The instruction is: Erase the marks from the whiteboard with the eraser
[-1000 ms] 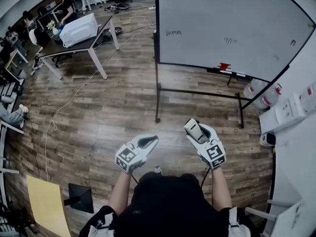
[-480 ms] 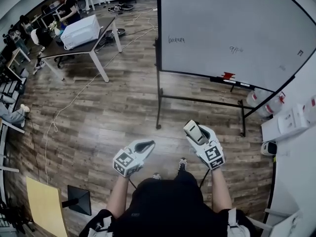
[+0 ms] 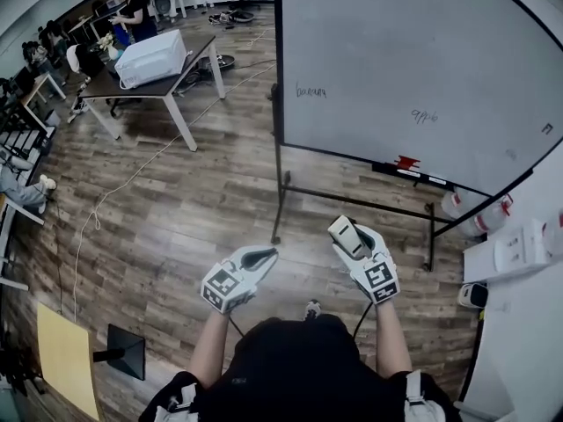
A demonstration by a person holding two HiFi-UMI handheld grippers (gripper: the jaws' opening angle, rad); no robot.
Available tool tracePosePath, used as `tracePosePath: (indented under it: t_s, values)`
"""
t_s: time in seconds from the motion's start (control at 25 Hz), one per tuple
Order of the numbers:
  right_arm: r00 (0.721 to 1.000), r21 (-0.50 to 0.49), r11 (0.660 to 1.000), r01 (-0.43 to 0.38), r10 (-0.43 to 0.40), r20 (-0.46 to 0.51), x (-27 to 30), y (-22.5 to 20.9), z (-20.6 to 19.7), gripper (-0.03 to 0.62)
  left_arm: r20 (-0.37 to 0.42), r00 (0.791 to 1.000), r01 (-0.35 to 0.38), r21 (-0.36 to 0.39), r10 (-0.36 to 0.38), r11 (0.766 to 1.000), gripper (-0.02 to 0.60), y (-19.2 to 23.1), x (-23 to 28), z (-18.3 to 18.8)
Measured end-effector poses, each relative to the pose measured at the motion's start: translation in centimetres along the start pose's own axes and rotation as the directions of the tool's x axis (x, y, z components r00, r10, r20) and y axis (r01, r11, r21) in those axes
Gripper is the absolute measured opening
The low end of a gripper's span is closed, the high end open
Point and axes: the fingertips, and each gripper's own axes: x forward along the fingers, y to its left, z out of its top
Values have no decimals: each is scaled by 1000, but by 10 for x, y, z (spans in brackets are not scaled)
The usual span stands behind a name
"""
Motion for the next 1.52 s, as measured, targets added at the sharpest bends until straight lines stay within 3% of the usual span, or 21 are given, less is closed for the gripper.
tracePosePath:
  t_s: [0.56,0.88,1.12,1.52]
  values:
    - [996,-31,996,-85,85,2,14,-79,-31,262,-1,990,-138,-50,138,989,32,-1,67,3]
    - [995,-41,995,-95,95,-12,26,-103,-40,262,-1,989,-149,-83,150,985,32,4,90,-5]
    - [998,-45,997,-63,62,-18,56,-126,-27,262,17,990,-141,-99,143,985,32,48,102,3]
    - [999,-73,997,36,-38,-29,140,-186,22,262,64,995,-67,-66,71,996,32,169,141,41]
